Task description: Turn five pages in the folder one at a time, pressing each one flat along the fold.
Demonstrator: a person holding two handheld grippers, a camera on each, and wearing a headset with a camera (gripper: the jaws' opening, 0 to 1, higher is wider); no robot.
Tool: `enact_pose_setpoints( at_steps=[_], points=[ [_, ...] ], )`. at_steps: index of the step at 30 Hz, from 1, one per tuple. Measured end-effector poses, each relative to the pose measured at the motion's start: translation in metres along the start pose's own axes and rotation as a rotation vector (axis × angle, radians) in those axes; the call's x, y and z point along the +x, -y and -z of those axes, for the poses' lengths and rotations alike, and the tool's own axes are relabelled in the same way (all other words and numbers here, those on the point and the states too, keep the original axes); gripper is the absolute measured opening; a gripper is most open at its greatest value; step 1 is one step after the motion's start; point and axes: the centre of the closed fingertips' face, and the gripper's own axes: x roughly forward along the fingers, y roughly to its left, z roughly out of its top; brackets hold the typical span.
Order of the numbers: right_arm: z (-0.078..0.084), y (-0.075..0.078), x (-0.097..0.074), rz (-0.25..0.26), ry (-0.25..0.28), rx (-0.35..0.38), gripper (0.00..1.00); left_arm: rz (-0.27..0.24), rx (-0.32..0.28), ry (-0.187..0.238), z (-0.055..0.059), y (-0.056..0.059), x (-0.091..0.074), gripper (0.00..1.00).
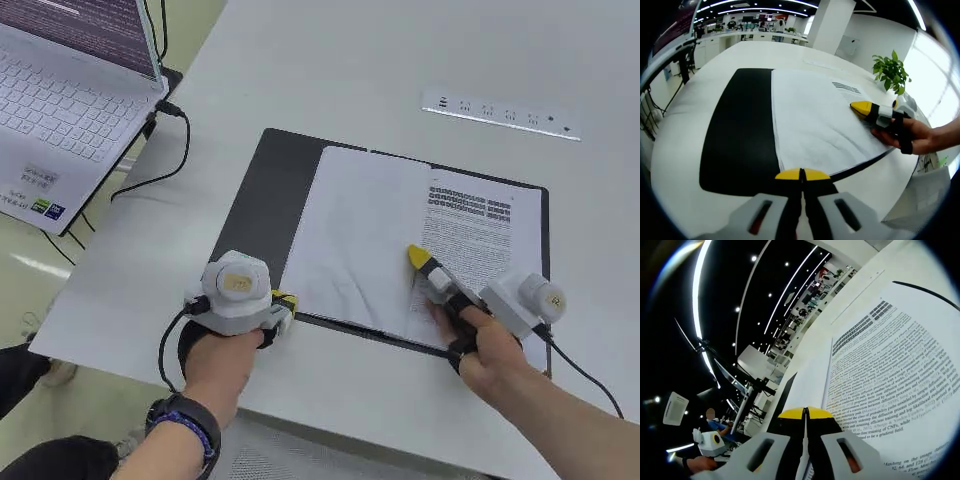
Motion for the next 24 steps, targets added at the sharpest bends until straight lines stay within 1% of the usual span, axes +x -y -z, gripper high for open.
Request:
enact_pose_setpoints(
  at_steps=[4, 10, 17, 24],
  points=[
    [0.006, 0.001, -0.007, -0.001, -0.001, 0.008, 0.00, -0.001, 0.000, 0.002, 0.000, 0.001, 0.000, 0.00],
    [0.016, 0.002, -0.014, -0.004, -0.027, -0.012, 0.00, 0.001, -0.013, 0.009, 0.000, 0.001, 0.000, 0.00],
    [0.028, 0.002, -0.025, 0.001, -0.037, -0.006, 0.00, -0.002, -0.031, 0.018, -0.001, 0.000, -0.001, 0.00],
    [0.043, -0.003, -0.037, -0.004, -0.080, -0.033, 0.00, -0.012, -0.062, 0.029, -0.001, 0.000, -0.001, 0.00]
  ],
)
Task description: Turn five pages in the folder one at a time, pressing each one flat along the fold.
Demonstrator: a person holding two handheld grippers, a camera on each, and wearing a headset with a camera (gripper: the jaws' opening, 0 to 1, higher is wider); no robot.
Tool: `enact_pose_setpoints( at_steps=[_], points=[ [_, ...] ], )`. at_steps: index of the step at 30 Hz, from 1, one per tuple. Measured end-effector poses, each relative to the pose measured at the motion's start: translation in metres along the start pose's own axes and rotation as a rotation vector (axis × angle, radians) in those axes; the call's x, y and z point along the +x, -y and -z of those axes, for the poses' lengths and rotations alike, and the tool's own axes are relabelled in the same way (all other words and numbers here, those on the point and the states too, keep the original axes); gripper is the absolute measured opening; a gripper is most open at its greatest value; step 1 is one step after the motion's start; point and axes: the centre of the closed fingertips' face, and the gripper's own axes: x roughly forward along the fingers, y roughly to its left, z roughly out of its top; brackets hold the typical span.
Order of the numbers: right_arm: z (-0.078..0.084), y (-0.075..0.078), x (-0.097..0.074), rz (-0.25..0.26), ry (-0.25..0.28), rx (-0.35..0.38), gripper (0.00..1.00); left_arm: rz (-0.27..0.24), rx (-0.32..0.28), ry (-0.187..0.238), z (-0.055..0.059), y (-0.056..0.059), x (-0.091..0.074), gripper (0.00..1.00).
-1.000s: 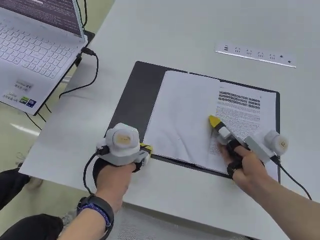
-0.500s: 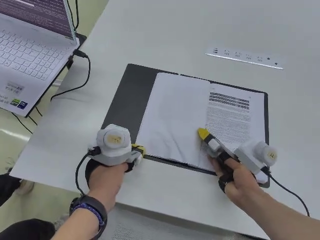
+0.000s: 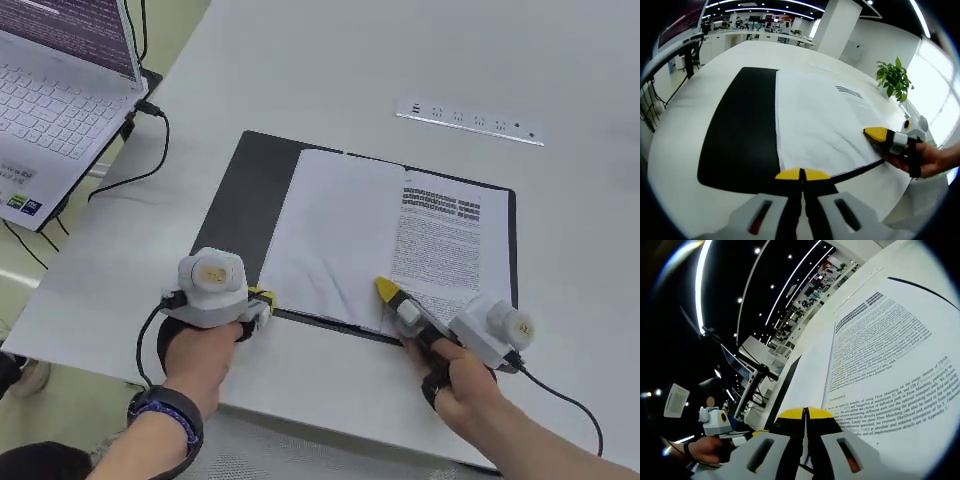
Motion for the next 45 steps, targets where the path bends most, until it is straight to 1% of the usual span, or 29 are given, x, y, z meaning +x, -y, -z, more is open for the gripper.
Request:
enact_pose_setpoints(
  at_steps=[7, 8, 10, 15, 19, 23, 25, 27, 28, 30, 32, 34, 37, 39, 40, 41, 42, 45],
  points=[
    [0.010, -0.002, -0.006, 0.008, -0.028, -0.001, 0.00, -0.010, -0.031, 0.011, 0.001, 0.000, -0.001, 0.00],
    [0.012, -0.002, -0.008, 0.009, -0.039, -0.007, 0.00, -0.013, -0.035, 0.011, 0.001, 0.000, -0.002, 0.00],
    [0.017, -0.003, -0.010, 0.007, -0.058, -0.026, 0.00, -0.017, -0.036, 0.012, 0.001, 0.000, -0.002, 0.00],
    [0.025, -0.006, -0.017, 0.012, -0.063, -0.017, 0.00, -0.025, -0.037, 0.011, 0.001, 0.000, -0.002, 0.00],
    [0.030, -0.007, -0.021, 0.015, -0.088, -0.032, 0.00, -0.029, -0.031, 0.003, 0.001, 0.000, -0.002, 0.00],
    [0.032, -0.006, -0.023, 0.016, -0.102, -0.036, 0.00, -0.036, -0.028, -0.002, 0.002, 0.000, -0.002, 0.00],
    [0.032, -0.006, -0.023, 0.043, -0.111, -0.030, 0.00, -0.036, -0.032, -0.006, 0.002, 0.002, -0.002, 0.00],
    [0.032, -0.007, -0.022, 0.067, -0.118, -0.048, 0.00, -0.033, -0.017, -0.014, 0.003, 0.004, -0.002, 0.00],
    [0.032, -0.008, -0.022, 0.071, -0.117, -0.048, 0.00, -0.034, -0.014, -0.017, 0.004, 0.005, -0.002, 0.00],
    [0.032, -0.007, -0.023, 0.086, -0.105, -0.038, 0.00, -0.036, -0.008, -0.026, 0.004, 0.005, -0.002, 0.00],
    [0.031, -0.004, -0.023, 0.100, -0.086, -0.001, 0.00, -0.039, 0.012, -0.043, 0.005, 0.006, -0.003, 0.00],
    [0.030, -0.004, -0.023, 0.104, -0.086, 0.015, 0.00, -0.046, 0.030, -0.059, 0.007, 0.007, -0.005, 0.00],
    [0.029, -0.004, -0.024, 0.108, -0.096, 0.070, 0.00, -0.044, 0.049, -0.075, 0.012, 0.011, -0.009, 0.00],
    [0.028, -0.007, -0.026, 0.110, -0.096, 0.060, 0.00, -0.042, 0.055, -0.077, 0.014, 0.014, -0.011, 0.00],
    [0.026, -0.008, -0.028, 0.112, -0.094, 0.021, 0.00, -0.040, 0.059, -0.079, 0.015, 0.016, -0.012, 0.00],
    [0.026, -0.008, -0.030, 0.111, -0.098, 0.005, 0.00, -0.039, 0.063, -0.080, 0.015, 0.017, -0.013, 0.00],
    [0.026, -0.008, -0.032, 0.108, -0.101, -0.003, 0.00, -0.036, 0.072, -0.077, 0.014, 0.019, -0.015, 0.00],
    [0.022, -0.007, -0.042, 0.099, -0.102, -0.049, 0.05, -0.030, 0.095, -0.063, 0.008, 0.024, -0.018, 0.00]
  ],
)
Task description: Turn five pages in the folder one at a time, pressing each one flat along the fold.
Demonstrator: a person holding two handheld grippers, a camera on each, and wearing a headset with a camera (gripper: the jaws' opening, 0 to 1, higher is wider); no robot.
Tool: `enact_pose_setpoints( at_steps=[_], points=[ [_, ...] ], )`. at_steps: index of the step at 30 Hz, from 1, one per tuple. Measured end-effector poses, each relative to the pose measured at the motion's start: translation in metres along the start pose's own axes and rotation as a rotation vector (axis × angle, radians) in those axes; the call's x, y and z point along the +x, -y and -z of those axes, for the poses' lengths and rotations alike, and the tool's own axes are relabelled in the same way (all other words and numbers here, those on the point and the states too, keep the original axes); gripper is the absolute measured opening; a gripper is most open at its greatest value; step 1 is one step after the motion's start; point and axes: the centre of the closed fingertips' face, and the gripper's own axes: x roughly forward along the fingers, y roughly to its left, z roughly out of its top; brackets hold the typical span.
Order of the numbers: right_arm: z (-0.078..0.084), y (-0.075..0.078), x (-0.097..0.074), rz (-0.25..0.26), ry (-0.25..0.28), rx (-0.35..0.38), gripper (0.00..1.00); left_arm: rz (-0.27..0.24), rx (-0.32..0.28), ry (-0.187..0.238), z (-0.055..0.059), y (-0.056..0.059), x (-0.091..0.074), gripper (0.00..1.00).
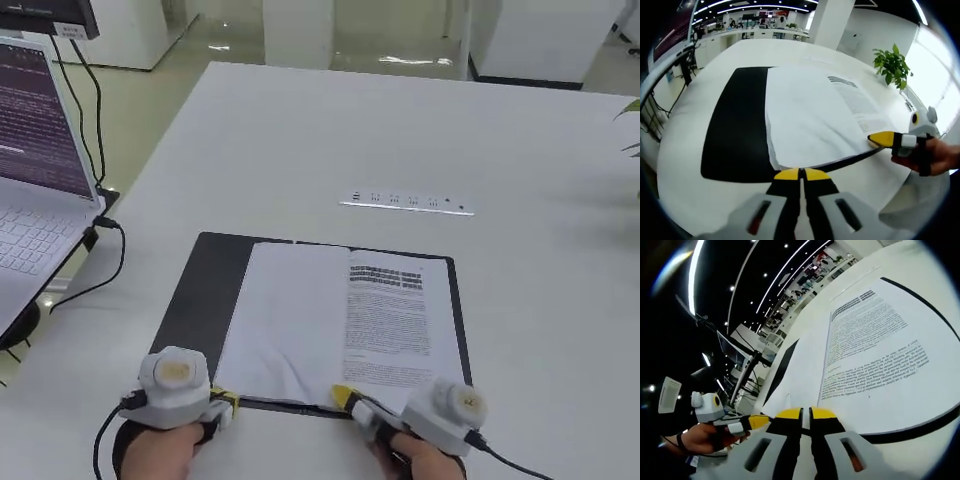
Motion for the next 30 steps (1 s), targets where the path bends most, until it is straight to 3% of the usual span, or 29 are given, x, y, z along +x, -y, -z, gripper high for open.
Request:
enact_pose_setpoints(
  at_steps=[4, 10, 18, 21, 25, 30],
  points=[
    [-0.007, 0.007, -0.019, 0.037, -0.016, -0.089, 0.08, 0.023, 0.078, 0.018, -0.010, 0.010, -0.008, 0.07],
    [-0.026, 0.005, -0.038, 0.035, 0.009, -0.173, 0.17, 0.035, 0.129, 0.060, -0.032, 0.020, -0.019, 0.14],
    [-0.047, -0.002, -0.055, 0.017, 0.063, -0.247, 0.26, 0.053, 0.204, 0.092, -0.048, 0.034, -0.035, 0.21],
    [-0.052, -0.005, -0.063, 0.014, 0.058, -0.306, 0.31, 0.045, 0.220, 0.103, -0.053, 0.031, -0.044, 0.25],
    [-0.052, -0.005, -0.071, 0.028, 0.007, -0.416, 0.36, 0.026, 0.214, 0.134, -0.061, 0.023, -0.057, 0.27],
    [-0.065, -0.011, -0.084, 0.016, 0.042, -0.441, 0.39, 0.000, 0.195, 0.175, -0.063, 0.013, -0.069, 0.30]
  ],
)
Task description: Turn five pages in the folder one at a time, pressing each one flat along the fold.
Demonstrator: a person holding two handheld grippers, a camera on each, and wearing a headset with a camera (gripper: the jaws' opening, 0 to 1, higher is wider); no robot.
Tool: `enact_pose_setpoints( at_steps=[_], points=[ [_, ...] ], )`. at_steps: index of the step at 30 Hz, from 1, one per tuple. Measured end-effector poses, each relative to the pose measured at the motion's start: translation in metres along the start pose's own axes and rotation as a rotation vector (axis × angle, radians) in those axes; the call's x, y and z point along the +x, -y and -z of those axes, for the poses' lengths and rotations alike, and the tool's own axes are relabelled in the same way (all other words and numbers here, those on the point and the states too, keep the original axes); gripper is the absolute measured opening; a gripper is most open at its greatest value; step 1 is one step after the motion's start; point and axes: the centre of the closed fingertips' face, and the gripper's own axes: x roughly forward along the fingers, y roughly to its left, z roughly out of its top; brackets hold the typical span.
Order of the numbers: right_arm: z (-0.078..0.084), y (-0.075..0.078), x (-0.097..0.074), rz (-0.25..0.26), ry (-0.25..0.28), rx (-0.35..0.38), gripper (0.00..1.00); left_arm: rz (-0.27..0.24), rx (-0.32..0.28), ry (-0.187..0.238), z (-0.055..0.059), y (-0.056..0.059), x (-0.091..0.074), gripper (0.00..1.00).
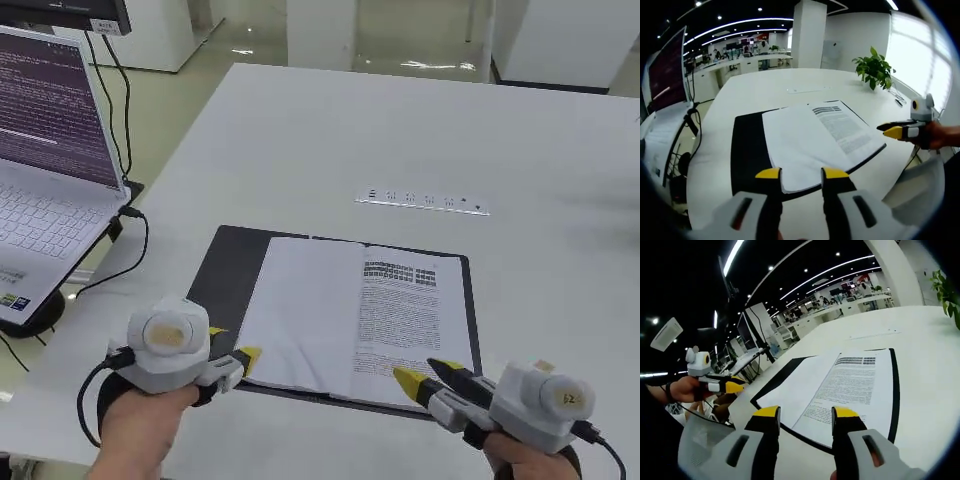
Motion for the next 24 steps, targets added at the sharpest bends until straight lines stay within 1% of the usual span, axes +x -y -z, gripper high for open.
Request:
enact_pose_setpoints(
  at_steps=[3, 5, 7, 8, 10, 12, 14, 16, 19, 21, 22, 23, 24],
  points=[
    [0.000, -0.001, -0.005, 0.000, -0.012, -0.027, 0.43, -0.010, 0.002, 0.010, 0.004, -0.001, -0.007, 0.35],
    [-0.003, -0.002, -0.012, 0.007, 0.003, -0.026, 0.46, -0.012, 0.002, 0.026, 0.005, 0.000, -0.015, 0.37],
    [-0.004, -0.002, -0.017, 0.011, 0.021, -0.024, 0.47, -0.013, 0.002, 0.039, 0.005, 0.002, -0.020, 0.41],
    [-0.003, -0.003, -0.019, 0.015, 0.022, -0.031, 0.47, -0.012, 0.003, 0.043, 0.006, 0.003, -0.024, 0.43],
    [0.000, -0.005, -0.022, 0.024, 0.011, -0.071, 0.48, 0.003, 0.007, 0.043, 0.008, 0.007, -0.029, 0.50],
    [0.004, -0.013, -0.024, 0.005, 0.004, -0.062, 0.52, 0.012, -0.001, 0.054, 0.008, 0.010, -0.034, 0.56],
    [0.009, -0.019, -0.028, 0.003, -0.017, -0.083, 0.58, 0.016, -0.017, 0.075, 0.007, 0.011, -0.039, 0.59],
    [0.011, -0.022, -0.031, 0.004, -0.025, -0.092, 0.62, 0.010, -0.014, 0.075, 0.008, 0.011, -0.043, 0.62],
    [0.011, -0.025, -0.037, 0.002, -0.016, -0.085, 0.69, 0.002, -0.003, 0.069, 0.009, 0.010, -0.046, 0.65],
    [0.014, -0.024, -0.040, 0.009, -0.034, -0.078, 0.75, 0.000, -0.001, 0.071, 0.009, 0.010, -0.047, 0.67],
    [0.016, -0.025, -0.041, 0.009, -0.049, -0.108, 0.79, 0.001, 0.000, 0.072, 0.008, 0.010, -0.047, 0.68],
    [0.018, -0.022, -0.043, 0.023, -0.066, -0.137, 0.79, 0.003, 0.004, 0.075, 0.007, 0.010, -0.047, 0.69],
    [0.019, -0.022, -0.044, 0.021, -0.074, -0.142, 0.78, 0.005, 0.007, 0.077, 0.007, 0.010, -0.047, 0.69]
  ],
)
